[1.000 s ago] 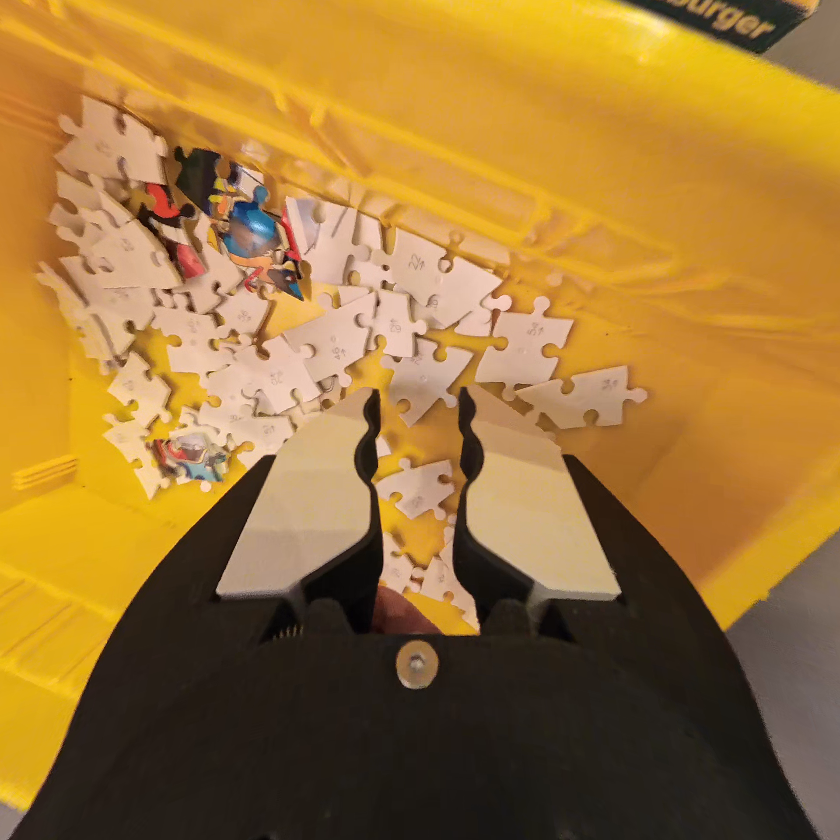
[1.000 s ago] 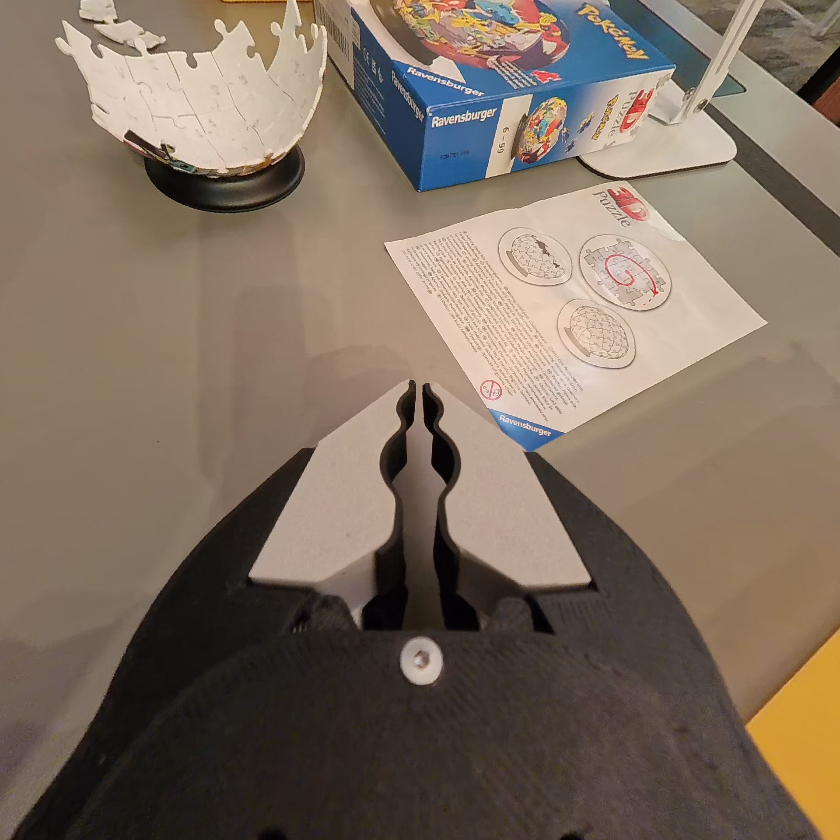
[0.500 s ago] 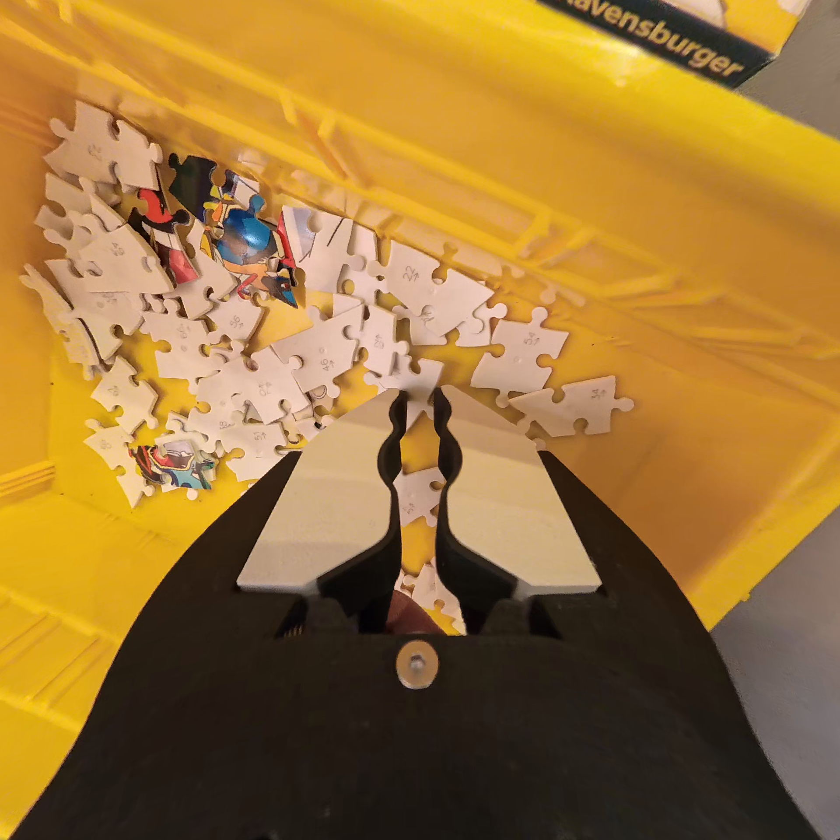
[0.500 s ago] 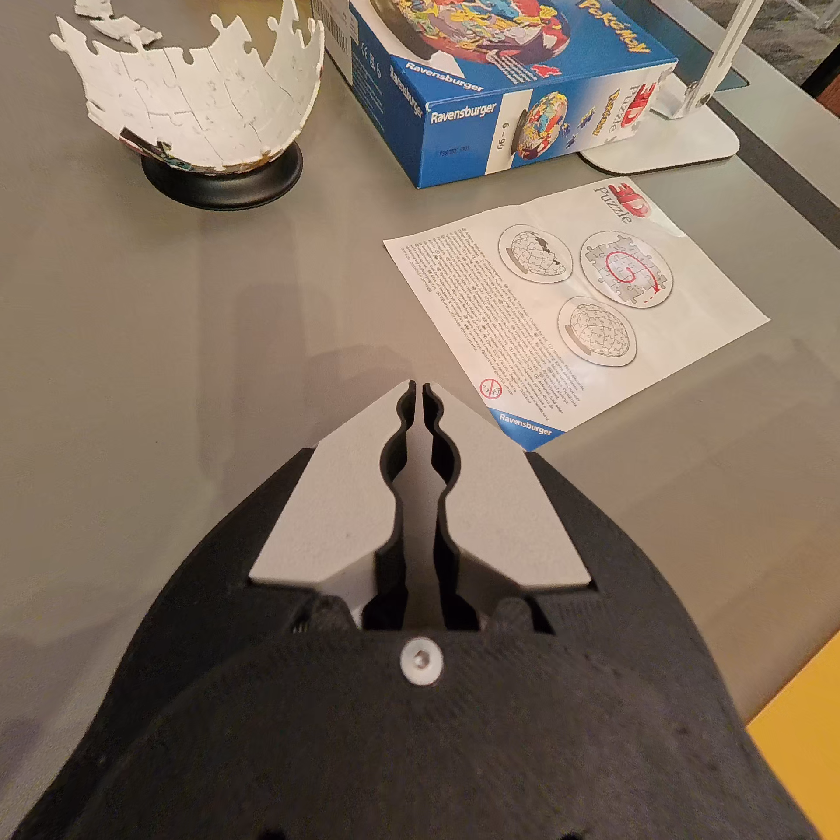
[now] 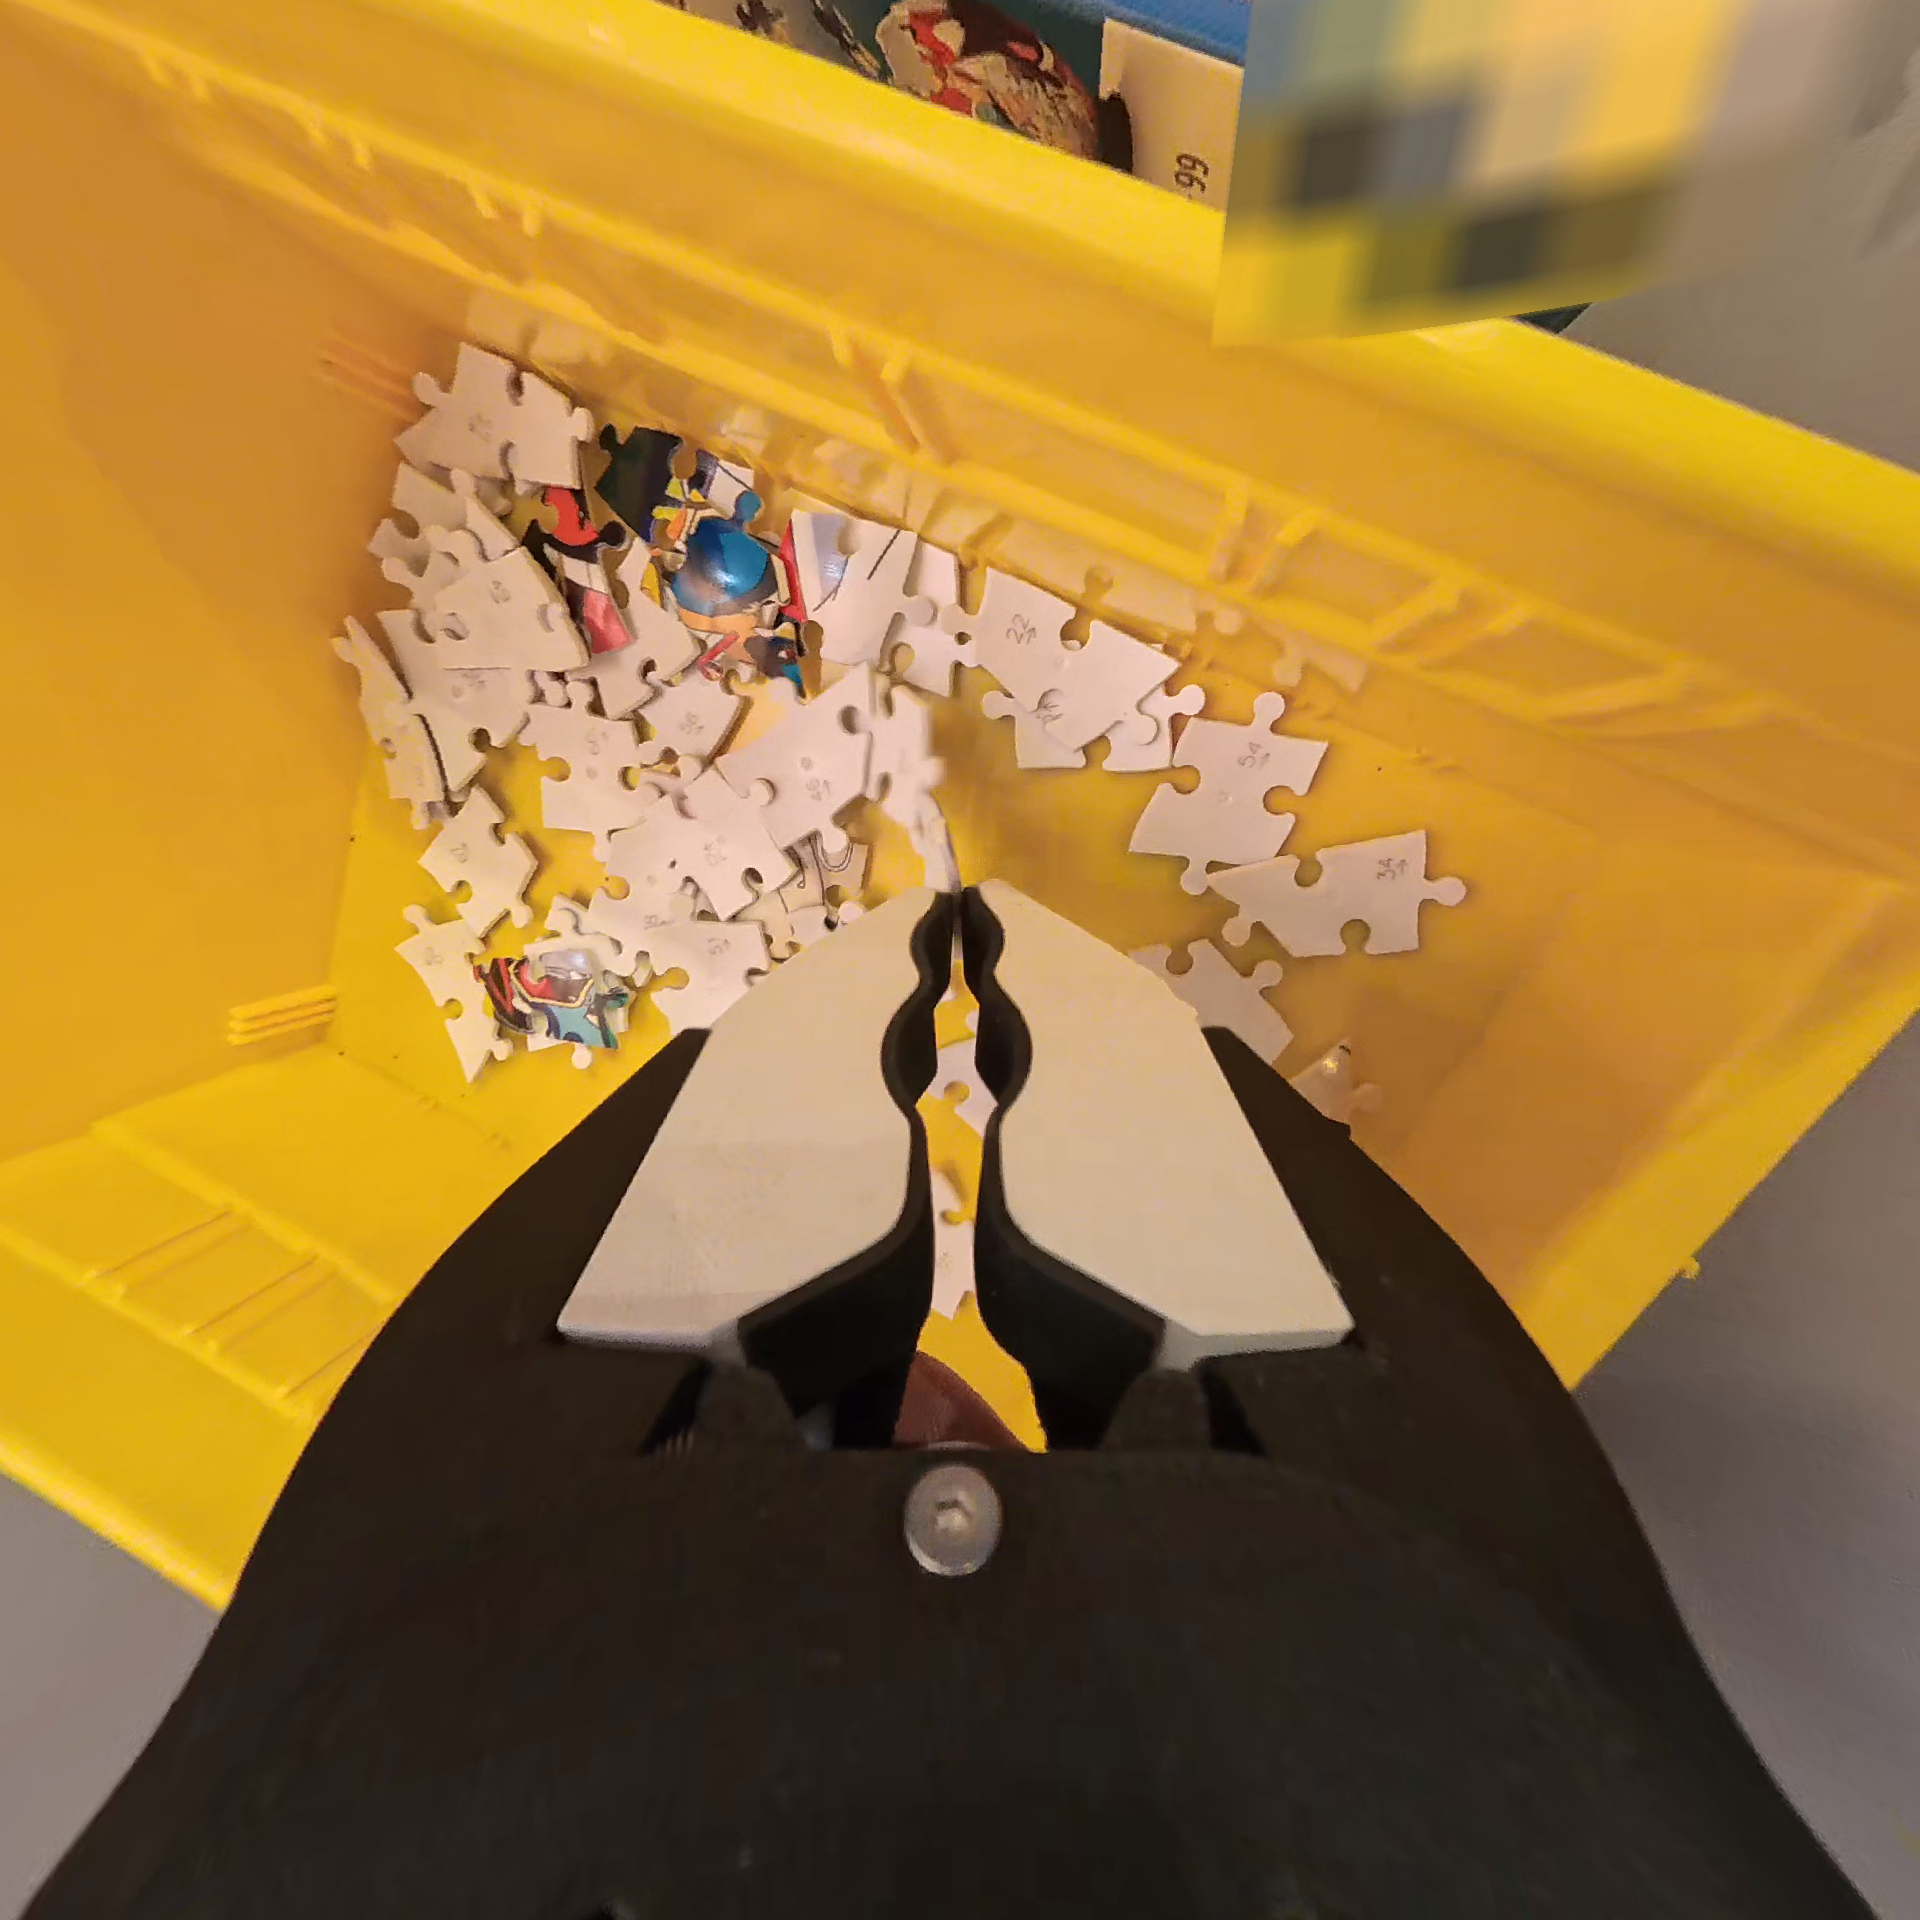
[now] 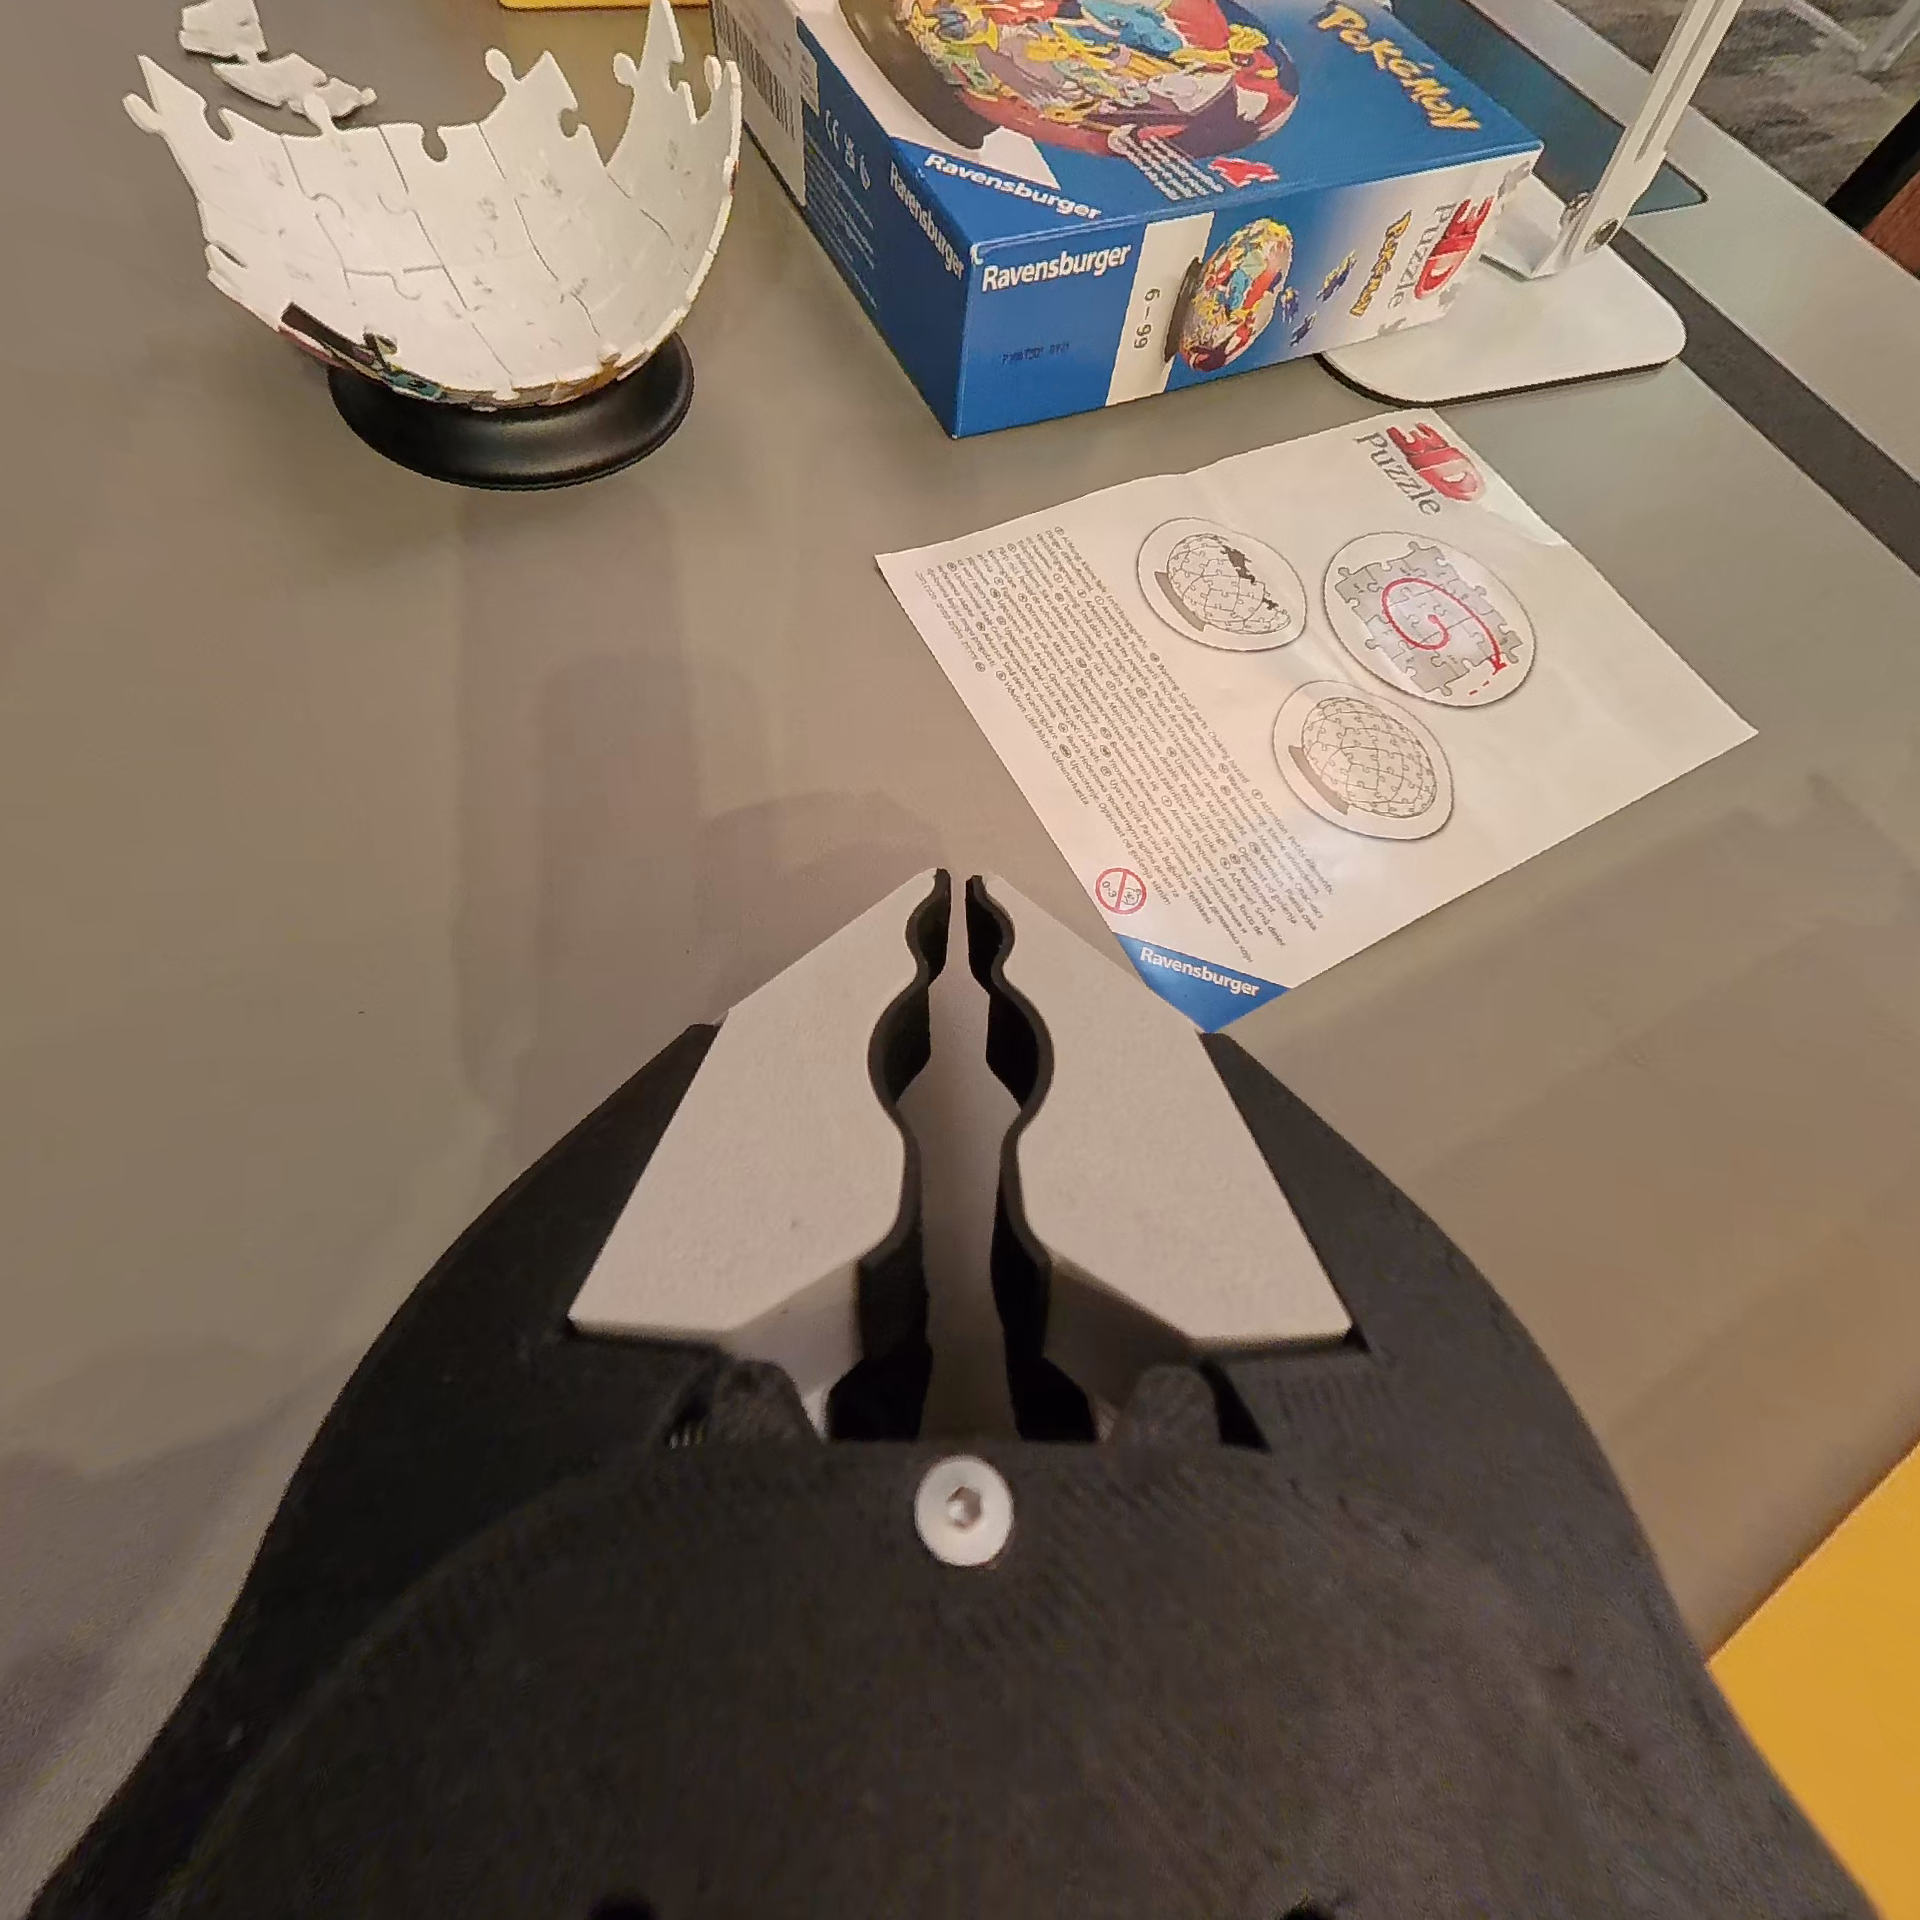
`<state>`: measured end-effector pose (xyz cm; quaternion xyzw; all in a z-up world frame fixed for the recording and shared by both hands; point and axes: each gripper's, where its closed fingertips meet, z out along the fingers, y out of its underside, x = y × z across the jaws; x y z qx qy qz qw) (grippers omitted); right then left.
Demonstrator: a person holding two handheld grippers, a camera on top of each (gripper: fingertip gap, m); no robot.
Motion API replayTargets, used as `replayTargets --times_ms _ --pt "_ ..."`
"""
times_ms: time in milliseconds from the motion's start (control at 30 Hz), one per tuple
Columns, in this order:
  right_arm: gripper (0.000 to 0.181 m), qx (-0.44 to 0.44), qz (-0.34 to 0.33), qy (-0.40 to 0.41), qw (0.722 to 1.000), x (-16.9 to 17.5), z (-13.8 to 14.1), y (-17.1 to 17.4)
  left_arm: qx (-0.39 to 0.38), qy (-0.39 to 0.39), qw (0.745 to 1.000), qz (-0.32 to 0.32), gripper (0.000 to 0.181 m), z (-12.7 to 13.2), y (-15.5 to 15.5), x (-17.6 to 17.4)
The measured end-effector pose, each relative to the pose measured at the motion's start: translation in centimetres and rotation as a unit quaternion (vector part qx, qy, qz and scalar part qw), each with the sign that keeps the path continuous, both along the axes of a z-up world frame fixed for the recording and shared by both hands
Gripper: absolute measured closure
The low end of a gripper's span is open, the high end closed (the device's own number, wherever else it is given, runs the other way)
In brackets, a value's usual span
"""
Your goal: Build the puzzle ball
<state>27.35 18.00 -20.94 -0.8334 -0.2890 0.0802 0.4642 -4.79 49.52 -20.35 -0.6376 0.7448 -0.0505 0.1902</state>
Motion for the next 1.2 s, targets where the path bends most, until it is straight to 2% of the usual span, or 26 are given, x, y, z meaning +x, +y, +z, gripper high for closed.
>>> replayTargets --times_ms 133,267,400,500,567,667,767,867,1100,1200 --pt "0.180 -0.001 0.000 0.000 1.000 0.0 0.0 0.0 0.003 -0.026 1.000 0.006 0.179 1.9 -0.6 -0.5" --pt "0.180 -0.001 0.000 -0.001 1.000 0.0 0.0 0.0 0.020 -0.056 0.998 -0.004 0.179 4.9 -2.7 -1.1" --pt "0.180 -0.002 -0.001 0.000 1.000 0.0 -0.1 0.0 0.025 -0.110 0.992 -0.050 0.179 9.1 -7.8 -1.1" --pt "0.180 -0.002 -0.001 -0.001 1.000 0.0 -0.1 0.0 0.015 -0.135 0.987 -0.085 0.179 10.6 -12.3 -1.0" --pt "0.180 -0.002 -0.001 -0.002 1.000 0.0 -0.1 0.0 0.017 -0.128 0.986 -0.104 0.179 9.8 -14.7 -1.1" --pt "0.180 -0.001 0.000 -0.003 1.000 0.0 -0.1 0.0 0.010 -0.094 0.988 -0.121 0.179 6.3 -17.5 -1.4" --pt "0.180 -0.001 0.000 -0.004 1.000 0.0 -0.1 0.0 0.004 -0.076 0.990 -0.118 0.179 3.1 -18.8 -1.4" --pt "0.180 0.000 0.000 -0.005 1.000 0.0 -0.1 0.0 0.000 -0.067 0.991 -0.118 0.179 1.2 -19.4 -1.4" --pt "0.180 0.002 0.000 -0.004 1.000 0.0 0.0 0.0 0.009 -0.051 0.992 -0.115 0.179 -1.0 -19.4 -1.4" --pt "0.180 0.002 0.000 -0.004 1.000 0.0 0.0 0.0 -0.012 -0.047 0.993 -0.108 0.169 -1.4 -19.7 -1.6"
